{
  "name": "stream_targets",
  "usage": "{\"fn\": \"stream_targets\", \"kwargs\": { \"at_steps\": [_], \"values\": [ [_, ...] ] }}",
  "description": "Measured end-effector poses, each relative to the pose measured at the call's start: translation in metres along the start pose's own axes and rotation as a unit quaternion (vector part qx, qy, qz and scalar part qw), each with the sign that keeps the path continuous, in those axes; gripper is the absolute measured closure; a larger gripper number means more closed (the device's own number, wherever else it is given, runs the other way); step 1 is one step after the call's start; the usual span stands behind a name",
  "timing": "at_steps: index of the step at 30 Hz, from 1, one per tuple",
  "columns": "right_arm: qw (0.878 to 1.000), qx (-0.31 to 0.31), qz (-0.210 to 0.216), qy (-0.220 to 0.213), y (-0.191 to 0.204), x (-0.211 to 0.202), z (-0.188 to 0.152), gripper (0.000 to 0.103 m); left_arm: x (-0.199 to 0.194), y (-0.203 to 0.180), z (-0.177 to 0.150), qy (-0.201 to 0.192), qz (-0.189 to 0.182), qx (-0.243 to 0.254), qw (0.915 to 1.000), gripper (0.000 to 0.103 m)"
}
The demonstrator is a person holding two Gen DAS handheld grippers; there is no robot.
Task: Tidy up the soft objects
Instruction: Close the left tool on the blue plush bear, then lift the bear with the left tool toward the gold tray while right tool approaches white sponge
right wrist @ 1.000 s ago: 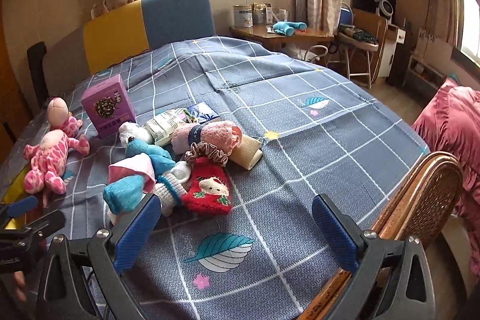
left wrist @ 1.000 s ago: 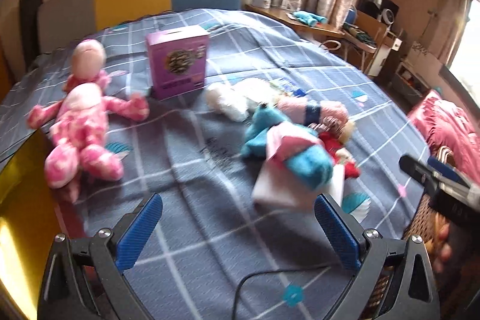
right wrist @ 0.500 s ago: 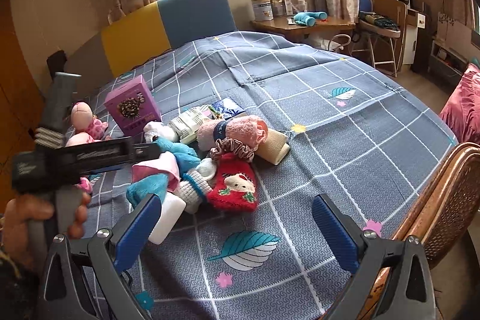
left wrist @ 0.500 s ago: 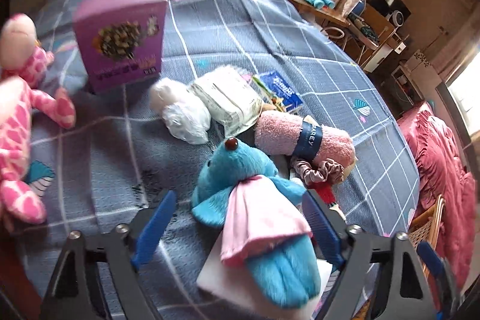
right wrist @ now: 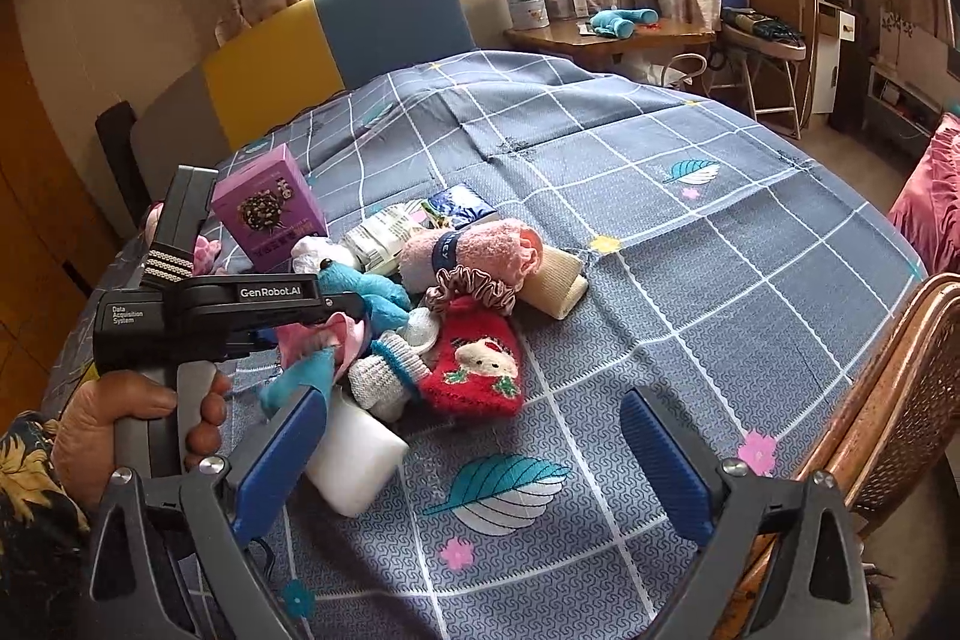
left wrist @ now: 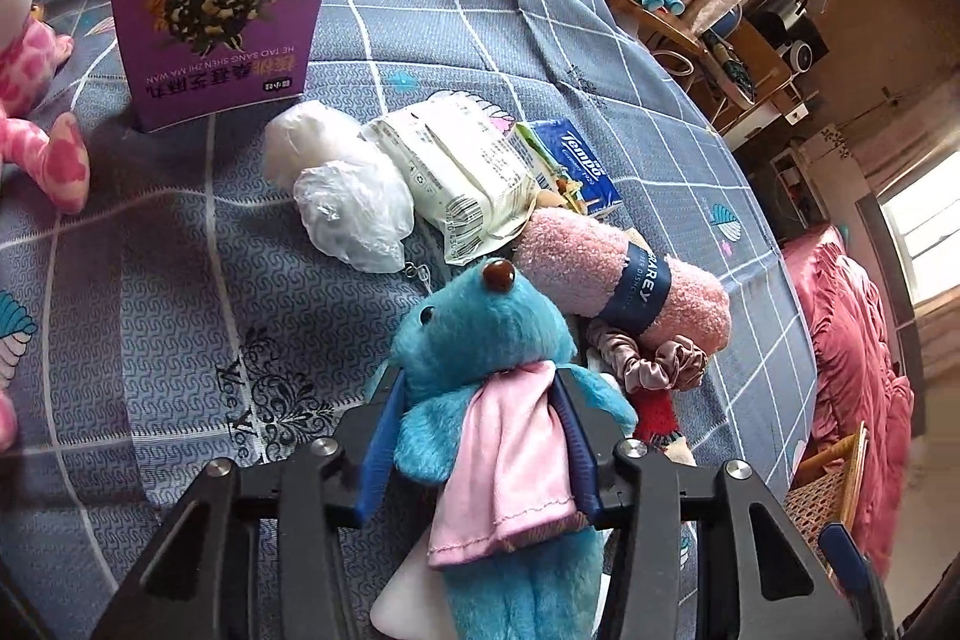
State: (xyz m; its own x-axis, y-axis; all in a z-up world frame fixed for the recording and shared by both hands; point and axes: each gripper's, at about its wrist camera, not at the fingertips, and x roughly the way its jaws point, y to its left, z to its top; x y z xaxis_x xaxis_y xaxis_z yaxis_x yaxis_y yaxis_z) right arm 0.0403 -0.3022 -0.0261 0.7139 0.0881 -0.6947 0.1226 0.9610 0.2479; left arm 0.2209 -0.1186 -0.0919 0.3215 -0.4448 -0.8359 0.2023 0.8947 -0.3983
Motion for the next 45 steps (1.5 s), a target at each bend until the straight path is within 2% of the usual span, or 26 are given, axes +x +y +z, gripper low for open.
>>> {"fn": "stream_targets", "kwargs": {
  "at_steps": [7,11,12,14,15,16,25,35,37,38,39,40,45],
  "values": [
    [1.0,0.001,-0.004,0.001,0.0,0.0,0.0,0.002,-0.003,-0.011,-0.01,-0.024,0.056,0.037,0.9974,0.043],
    [1.0,0.001,-0.005,-0.001,0.0,-0.001,-0.001,0.002,-0.001,-0.018,-0.016,-0.023,0.073,0.067,0.9948,0.044],
    [1.0,0.001,-0.006,-0.001,0.0,-0.001,-0.001,0.002,-0.003,-0.019,-0.017,-0.027,0.073,0.068,0.9946,0.048],
    [1.0,0.001,-0.005,-0.002,0.0,-0.001,-0.001,0.002,-0.014,-0.022,-0.019,-0.055,0.092,0.078,0.9912,0.048],
    [1.0,0.002,-0.003,-0.002,0.0,-0.001,-0.001,0.002,-0.021,-0.023,-0.021,-0.071,0.102,0.083,0.9887,0.04],
    [1.0,0.003,-0.002,-0.002,0.0,-0.001,-0.001,0.002,-0.025,-0.022,-0.022,-0.078,0.101,0.079,0.9887,0.03],
    [1.0,0.007,-0.001,-0.001,-0.001,0.0,-0.001,0.002,-0.056,-0.029,-0.036,-0.124,0.114,0.098,0.9808,0.029],
    [1.0,0.009,0.0,0.004,-0.002,0.001,-0.001,0.002,-0.032,-0.036,-0.026,-0.095,0.106,0.105,0.9842,0.029],
    [1.0,0.01,0.001,0.004,-0.002,0.001,-0.001,0.002,-0.02,-0.034,-0.02,-0.076,0.099,0.102,0.987,0.032],
    [1.0,0.011,0.002,0.004,-0.002,0.001,-0.001,0.002,-0.014,-0.032,-0.019,-0.067,0.094,0.098,0.9884,0.038],
    [1.0,0.012,0.002,0.004,-0.002,0.001,-0.001,0.002,-0.006,-0.031,-0.016,-0.052,0.084,0.097,0.9904,0.056],
    [1.0,0.013,0.002,0.005,-0.002,0.001,-0.001,0.002,0.0,-0.03,-0.016,-0.043,0.082,0.1,0.9906,0.066],
    [1.0,0.012,0.003,0.007,-0.002,0.001,0.0,0.002,-0.015,-0.024,-0.019,-0.064,0.063,0.103,0.9906,0.077]
  ]
}}
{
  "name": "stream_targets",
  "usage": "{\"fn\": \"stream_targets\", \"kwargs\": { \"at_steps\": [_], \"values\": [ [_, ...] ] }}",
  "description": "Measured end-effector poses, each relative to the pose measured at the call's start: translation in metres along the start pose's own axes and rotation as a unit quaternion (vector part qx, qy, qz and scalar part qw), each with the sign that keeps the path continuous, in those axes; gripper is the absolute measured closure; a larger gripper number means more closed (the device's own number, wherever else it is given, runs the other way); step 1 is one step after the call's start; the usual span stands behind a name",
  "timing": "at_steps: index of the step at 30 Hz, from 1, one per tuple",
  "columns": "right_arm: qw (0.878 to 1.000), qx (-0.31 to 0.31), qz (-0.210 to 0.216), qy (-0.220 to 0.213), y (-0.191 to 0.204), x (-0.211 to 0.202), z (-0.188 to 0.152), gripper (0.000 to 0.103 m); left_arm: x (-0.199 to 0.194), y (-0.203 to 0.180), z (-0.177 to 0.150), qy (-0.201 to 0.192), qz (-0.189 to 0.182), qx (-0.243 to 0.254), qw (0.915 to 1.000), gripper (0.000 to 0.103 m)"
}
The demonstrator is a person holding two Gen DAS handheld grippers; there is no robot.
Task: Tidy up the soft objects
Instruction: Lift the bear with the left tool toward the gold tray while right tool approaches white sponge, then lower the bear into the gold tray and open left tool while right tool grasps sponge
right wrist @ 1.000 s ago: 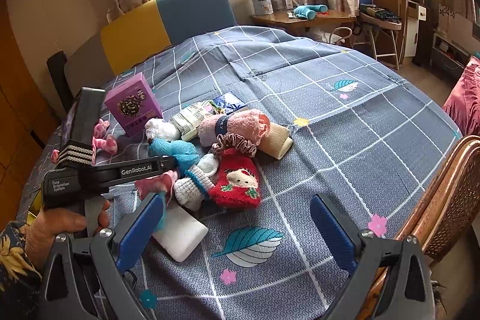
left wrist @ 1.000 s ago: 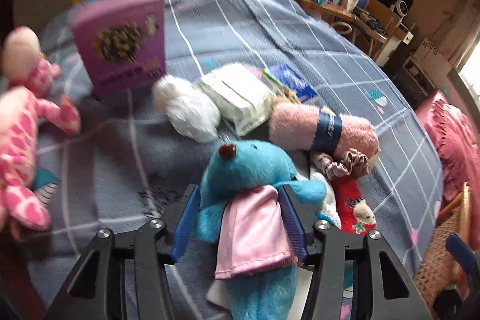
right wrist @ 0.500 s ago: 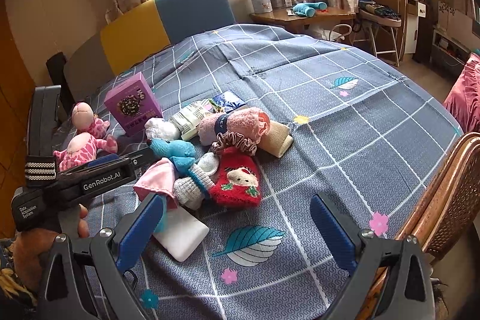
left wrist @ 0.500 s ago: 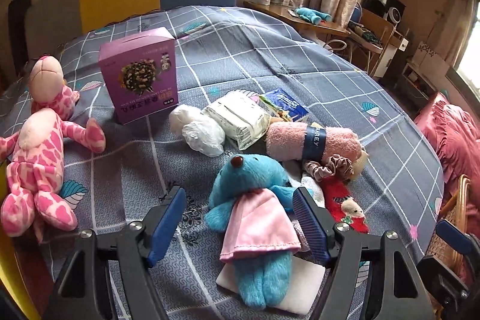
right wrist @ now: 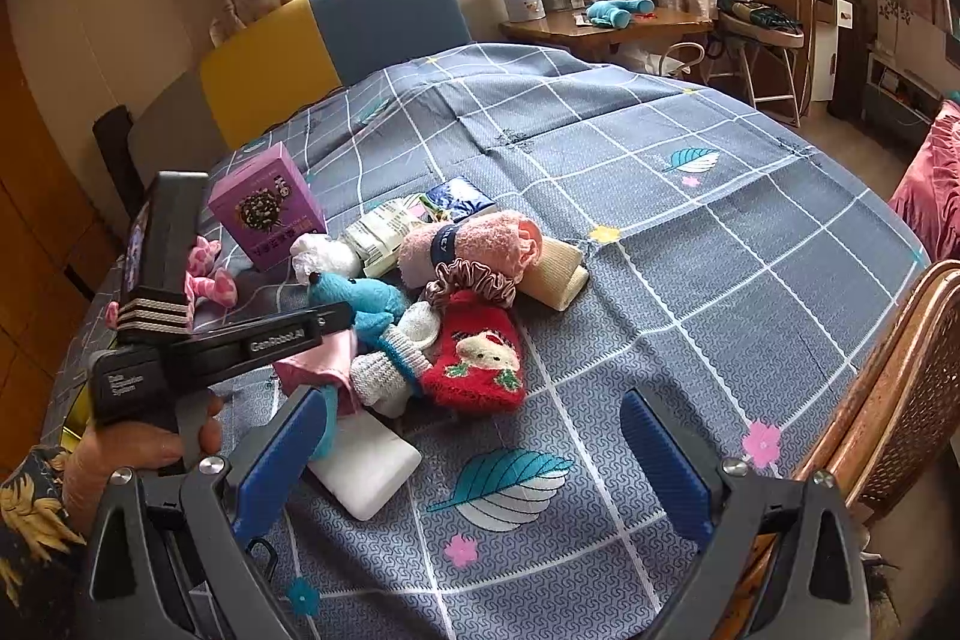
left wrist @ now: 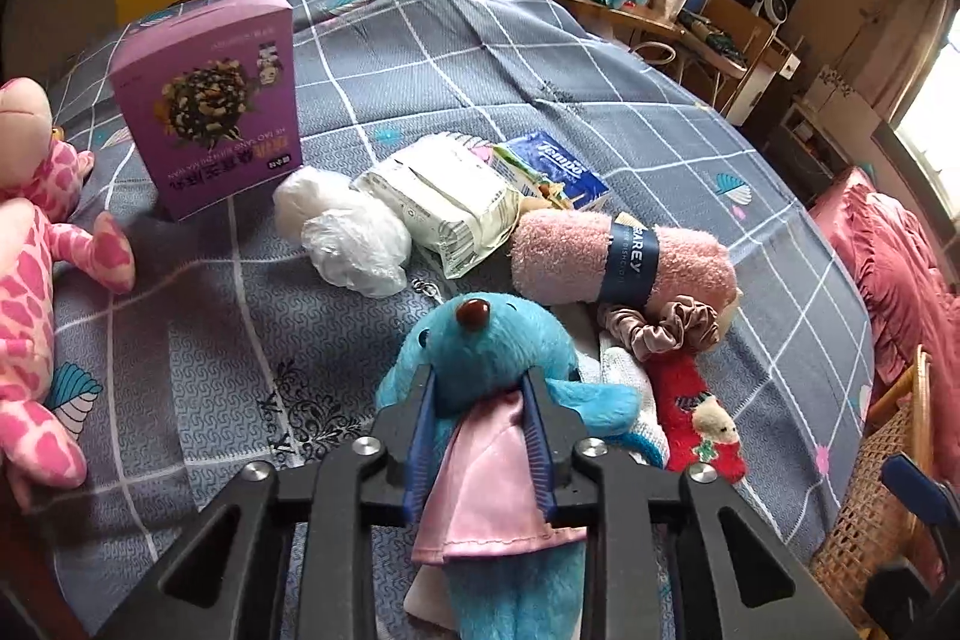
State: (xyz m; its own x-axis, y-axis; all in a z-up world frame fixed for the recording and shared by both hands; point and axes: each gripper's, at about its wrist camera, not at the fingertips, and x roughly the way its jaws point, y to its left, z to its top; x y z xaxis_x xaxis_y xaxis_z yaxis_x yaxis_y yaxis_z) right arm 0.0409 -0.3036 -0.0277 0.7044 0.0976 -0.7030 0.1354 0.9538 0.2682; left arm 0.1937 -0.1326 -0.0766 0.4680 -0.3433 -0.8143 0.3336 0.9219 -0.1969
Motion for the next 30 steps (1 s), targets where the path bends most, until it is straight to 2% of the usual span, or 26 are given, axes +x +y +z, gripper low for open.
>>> {"fn": "stream_targets", "kwargs": {
  "at_steps": [6,8,11,17,21,26,27,28,30],
  "values": [
    [1.0,-0.015,-0.004,0.012,0.005,0.003,0.0,0.006,-0.049,0.031,-0.008,-0.041,-0.015,-0.028,0.9987,0.077],
    [0.999,-0.03,0.004,0.034,0.009,0.009,0.0,0.008,-0.066,0.042,-0.014,-0.053,-0.012,-0.033,0.998,0.076],
    [0.994,-0.064,0.038,0.079,0.024,0.023,-0.003,0.008,-0.088,0.056,-0.027,-0.066,-0.009,-0.04,0.997,0.076],
    [0.967,-0.19,0.075,0.155,0.079,0.06,-0.017,0.01,-0.128,0.089,-0.059,-0.085,-0.001,-0.066,0.9942,0.076],
    [0.95,-0.235,0.061,0.195,0.098,0.093,-0.017,0.01,-0.161,0.115,-0.081,-0.106,0.003,-0.089,0.9904,0.076],
    [0.937,-0.251,0.038,0.241,0.097,0.125,-0.017,0.01,-0.204,0.159,-0.105,-0.135,0.022,-0.135,0.9814,0.076],
    [0.935,-0.252,0.039,0.249,0.095,0.129,-0.018,0.016,-0.212,0.172,-0.11,-0.141,0.032,-0.148,0.9784,0.075],
    [0.933,-0.25,0.038,0.257,0.093,0.133,-0.02,0.029,-0.218,0.184,-0.114,-0.145,0.049,-0.159,0.9754,0.075],
    [0.93,-0.256,0.037,0.262,0.092,0.136,-0.023,0.036,-0.222,0.211,-0.121,-0.146,0.079,-0.188,0.968,0.075]
  ]
}}
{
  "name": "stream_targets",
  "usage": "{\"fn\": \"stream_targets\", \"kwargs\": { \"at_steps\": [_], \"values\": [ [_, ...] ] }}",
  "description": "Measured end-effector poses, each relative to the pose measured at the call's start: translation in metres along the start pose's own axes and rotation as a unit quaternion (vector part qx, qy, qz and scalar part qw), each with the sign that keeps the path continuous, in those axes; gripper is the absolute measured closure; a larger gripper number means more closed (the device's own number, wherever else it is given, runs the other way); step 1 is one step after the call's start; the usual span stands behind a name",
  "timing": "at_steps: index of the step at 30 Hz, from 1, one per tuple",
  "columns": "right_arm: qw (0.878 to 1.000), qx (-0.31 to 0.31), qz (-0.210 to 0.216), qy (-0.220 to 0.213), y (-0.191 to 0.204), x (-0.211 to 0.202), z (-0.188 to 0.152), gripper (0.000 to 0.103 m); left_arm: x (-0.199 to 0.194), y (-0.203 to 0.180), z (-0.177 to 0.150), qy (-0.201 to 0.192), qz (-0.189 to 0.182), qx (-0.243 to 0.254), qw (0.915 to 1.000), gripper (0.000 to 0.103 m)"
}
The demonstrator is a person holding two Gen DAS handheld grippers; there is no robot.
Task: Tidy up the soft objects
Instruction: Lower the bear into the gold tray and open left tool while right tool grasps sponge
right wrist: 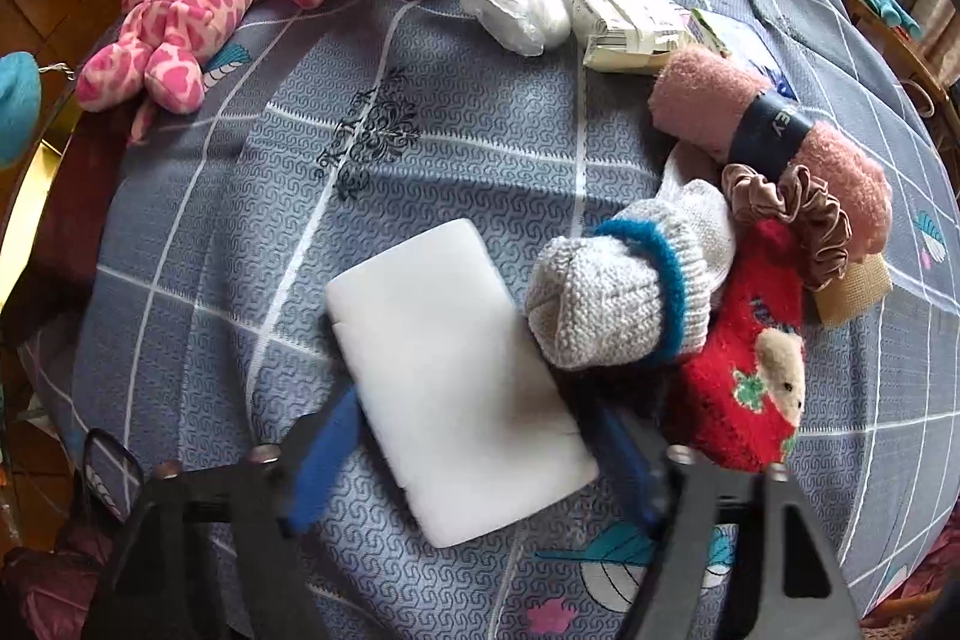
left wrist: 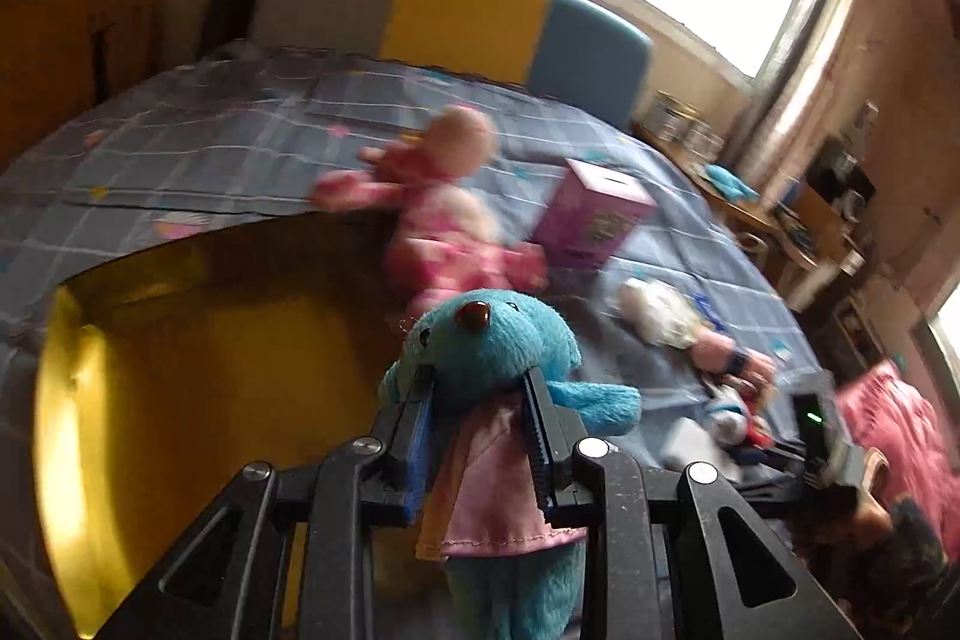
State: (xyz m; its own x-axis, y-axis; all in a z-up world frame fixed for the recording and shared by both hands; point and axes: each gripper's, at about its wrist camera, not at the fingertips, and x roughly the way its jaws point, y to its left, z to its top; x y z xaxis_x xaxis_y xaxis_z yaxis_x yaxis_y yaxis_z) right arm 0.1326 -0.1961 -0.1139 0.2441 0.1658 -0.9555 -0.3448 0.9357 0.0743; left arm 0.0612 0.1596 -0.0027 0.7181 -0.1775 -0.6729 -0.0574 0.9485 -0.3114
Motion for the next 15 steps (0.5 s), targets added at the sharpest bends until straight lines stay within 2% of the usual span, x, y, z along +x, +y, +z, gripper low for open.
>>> {"fn": "stream_targets", "kwargs": {
  "at_steps": [4,9,15],
  "values": [
    [1.0,-0.018,-0.013,-0.011,0.007,-0.004,-0.003,0.039,0.022,0.044,0.007,0.015,0.057,-0.036,0.9976,0.075],
    [1.0,-0.016,-0.011,-0.008,0.005,-0.005,-0.004,0.038,0.064,0.065,0.021,0.041,0.082,-0.061,0.9939,0.074],
    [1.0,-0.014,-0.013,-0.01,0.011,0.006,0.002,0.036,0.102,0.072,0.041,0.044,0.119,-0.068,0.9895,0.07]
  ]
}}
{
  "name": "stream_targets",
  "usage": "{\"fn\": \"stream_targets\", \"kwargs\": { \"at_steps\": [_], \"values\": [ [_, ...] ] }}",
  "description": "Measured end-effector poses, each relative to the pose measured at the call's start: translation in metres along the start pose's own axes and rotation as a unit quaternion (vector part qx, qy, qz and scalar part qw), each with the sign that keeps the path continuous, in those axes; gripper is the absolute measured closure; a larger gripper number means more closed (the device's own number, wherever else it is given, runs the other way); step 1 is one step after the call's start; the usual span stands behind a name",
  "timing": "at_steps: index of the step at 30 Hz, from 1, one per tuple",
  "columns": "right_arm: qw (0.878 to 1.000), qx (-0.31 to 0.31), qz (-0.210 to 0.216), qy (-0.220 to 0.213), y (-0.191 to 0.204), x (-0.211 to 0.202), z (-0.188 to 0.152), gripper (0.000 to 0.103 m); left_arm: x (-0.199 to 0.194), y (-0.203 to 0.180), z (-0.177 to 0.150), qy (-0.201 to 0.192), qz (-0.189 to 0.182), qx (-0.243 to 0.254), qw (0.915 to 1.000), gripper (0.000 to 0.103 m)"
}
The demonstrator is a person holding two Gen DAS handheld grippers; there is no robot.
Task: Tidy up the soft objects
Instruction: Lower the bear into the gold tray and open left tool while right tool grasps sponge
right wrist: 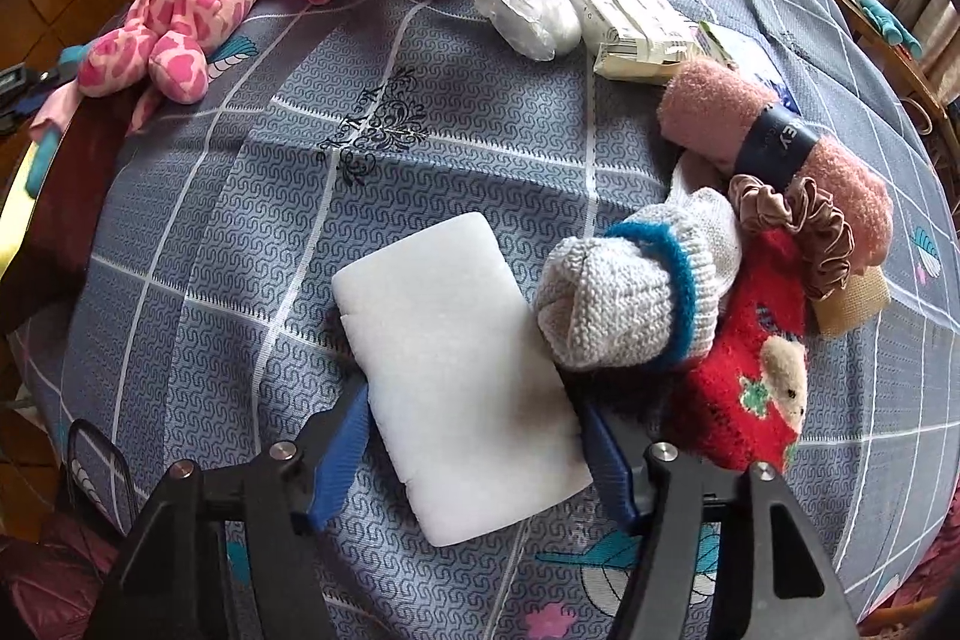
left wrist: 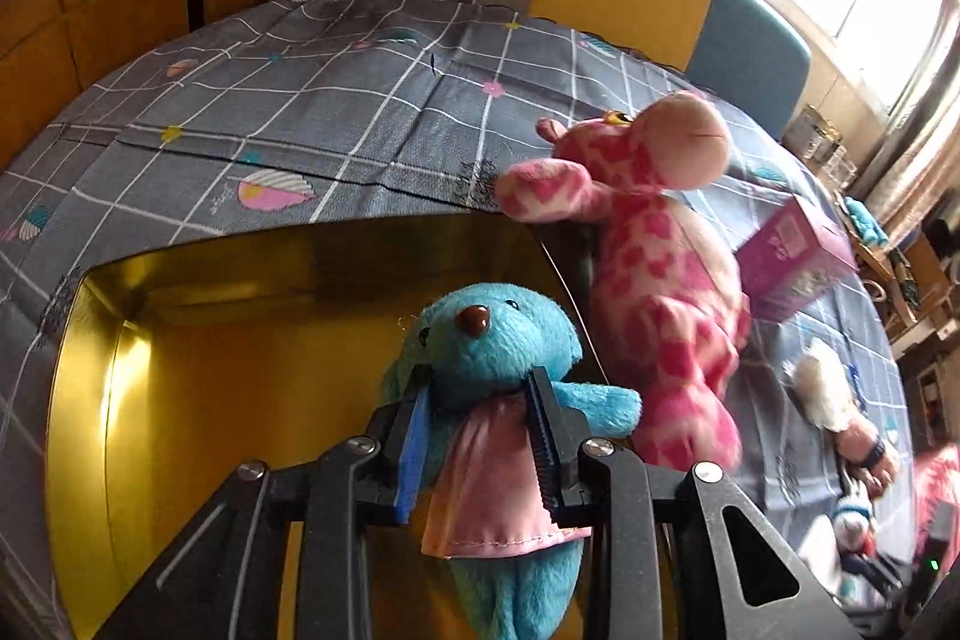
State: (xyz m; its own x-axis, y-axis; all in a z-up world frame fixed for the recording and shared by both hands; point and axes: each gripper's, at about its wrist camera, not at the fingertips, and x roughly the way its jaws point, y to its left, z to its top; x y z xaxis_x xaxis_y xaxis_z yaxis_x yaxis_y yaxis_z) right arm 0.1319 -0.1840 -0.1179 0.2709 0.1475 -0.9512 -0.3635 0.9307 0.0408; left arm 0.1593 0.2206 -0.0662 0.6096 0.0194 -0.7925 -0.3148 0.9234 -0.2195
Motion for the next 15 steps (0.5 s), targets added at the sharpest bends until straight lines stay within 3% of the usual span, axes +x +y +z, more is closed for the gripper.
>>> {"fn": "stream_targets", "kwargs": {
  "at_steps": [5,9,15],
  "values": [
    [1.0,0.003,0.003,-0.002,-0.004,0.001,0.0,0.036,0.011,-0.003,0.005,0.001,0.015,0.001,0.9999,0.067],
    [1.0,-0.002,0.0,-0.005,-0.004,0.002,0.0,0.036,-0.012,-0.006,-0.009,-0.024,0.022,0.009,0.9994,0.046],
    [1.0,-0.006,-0.004,-0.008,0.0,0.002,-0.001,0.036,-0.061,-0.013,-0.046,-0.056,0.031,0.029,0.9975,0.032]
  ]
}}
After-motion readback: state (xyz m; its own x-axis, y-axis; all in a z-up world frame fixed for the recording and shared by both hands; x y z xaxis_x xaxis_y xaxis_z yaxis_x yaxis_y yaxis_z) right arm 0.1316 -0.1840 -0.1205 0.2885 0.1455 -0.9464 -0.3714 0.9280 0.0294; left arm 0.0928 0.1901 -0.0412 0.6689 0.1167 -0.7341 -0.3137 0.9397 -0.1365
